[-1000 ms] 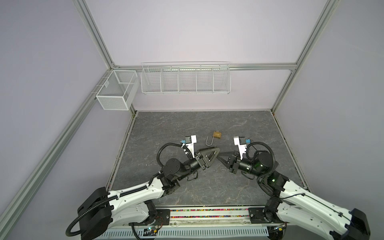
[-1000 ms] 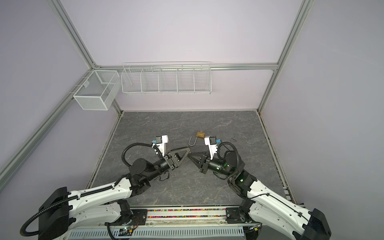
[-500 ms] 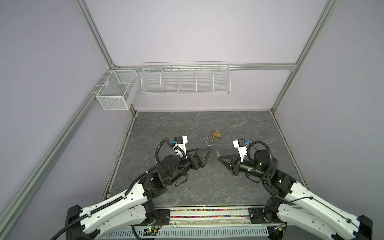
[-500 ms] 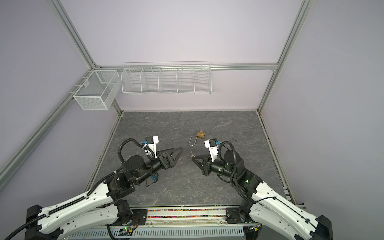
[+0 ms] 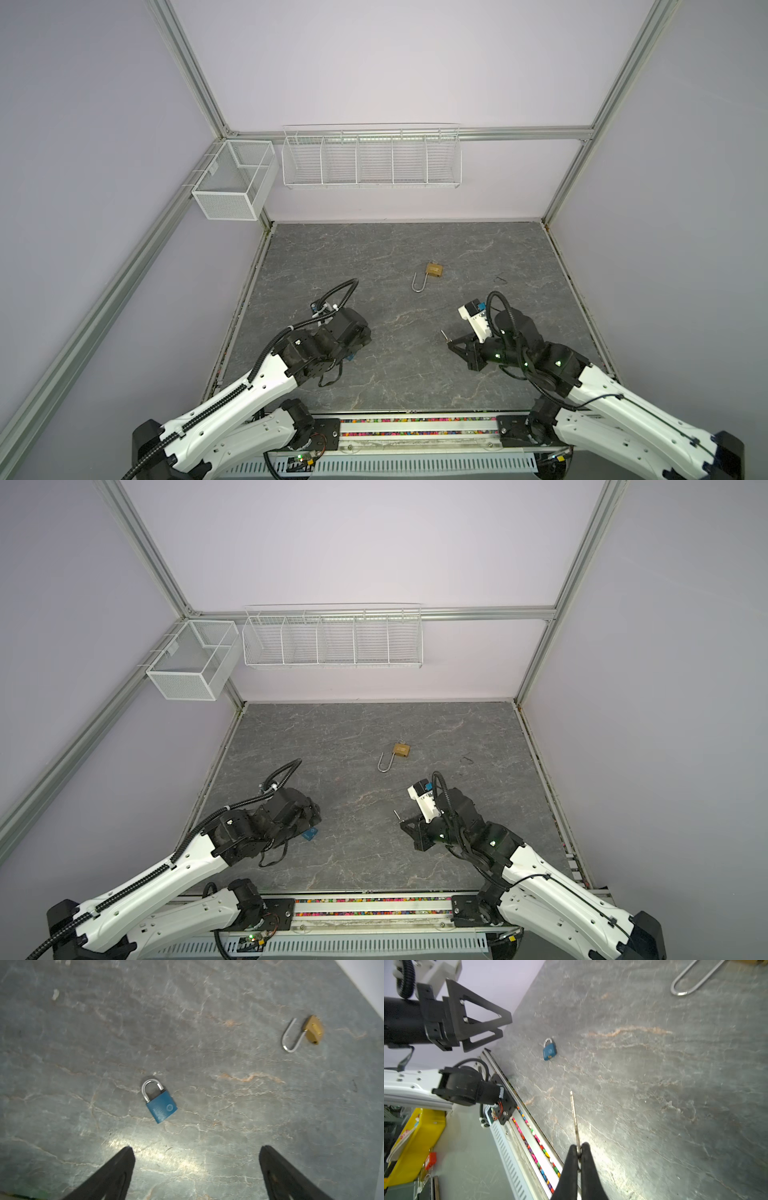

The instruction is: Unlock with the key

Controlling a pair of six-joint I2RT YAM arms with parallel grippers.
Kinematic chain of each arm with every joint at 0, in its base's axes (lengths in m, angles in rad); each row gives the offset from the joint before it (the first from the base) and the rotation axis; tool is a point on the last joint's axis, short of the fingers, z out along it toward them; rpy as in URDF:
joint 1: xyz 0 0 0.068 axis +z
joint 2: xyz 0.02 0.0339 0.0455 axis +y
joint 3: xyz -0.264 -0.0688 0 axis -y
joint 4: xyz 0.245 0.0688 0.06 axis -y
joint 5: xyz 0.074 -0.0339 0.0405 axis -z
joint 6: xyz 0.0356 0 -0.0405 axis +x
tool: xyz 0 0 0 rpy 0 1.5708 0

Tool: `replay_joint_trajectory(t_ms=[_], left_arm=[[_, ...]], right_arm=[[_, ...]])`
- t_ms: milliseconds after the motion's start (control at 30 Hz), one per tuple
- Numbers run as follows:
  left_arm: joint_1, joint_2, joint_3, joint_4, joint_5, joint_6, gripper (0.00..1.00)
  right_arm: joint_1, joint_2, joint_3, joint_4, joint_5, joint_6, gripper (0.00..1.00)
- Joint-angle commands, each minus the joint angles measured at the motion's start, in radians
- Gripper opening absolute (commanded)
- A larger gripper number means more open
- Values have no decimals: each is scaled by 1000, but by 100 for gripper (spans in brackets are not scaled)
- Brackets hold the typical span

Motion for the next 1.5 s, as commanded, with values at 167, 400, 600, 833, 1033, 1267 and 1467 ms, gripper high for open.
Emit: replay_joint_trajectory(t_ms=[167, 400, 600, 833, 1033, 1267, 1467], left_arm=[[81, 28, -106, 7, 118, -237, 89], [247, 237, -132, 228, 263, -173, 55], [256, 358, -30, 150, 267, -164, 52], [281, 520, 72, 59, 293, -120, 47], [291, 520, 71, 65, 293, -133, 44], [313, 579, 94, 53, 310, -97, 45], [318, 590, 84, 67, 303, -101, 45]], right_arm=[[-4, -51, -32, 36, -45, -19, 6], [-4, -92, -51, 26, -66, -14, 6], [-6, -177, -82, -9, -30, -10, 6], [-7, -249, -105, -36, -12, 6, 6], [-9, -305, -106, -79, 0, 2, 6], [-10, -315, -107, -87, -2, 3, 6], [-11, -322, -111, -86, -1, 7, 6]])
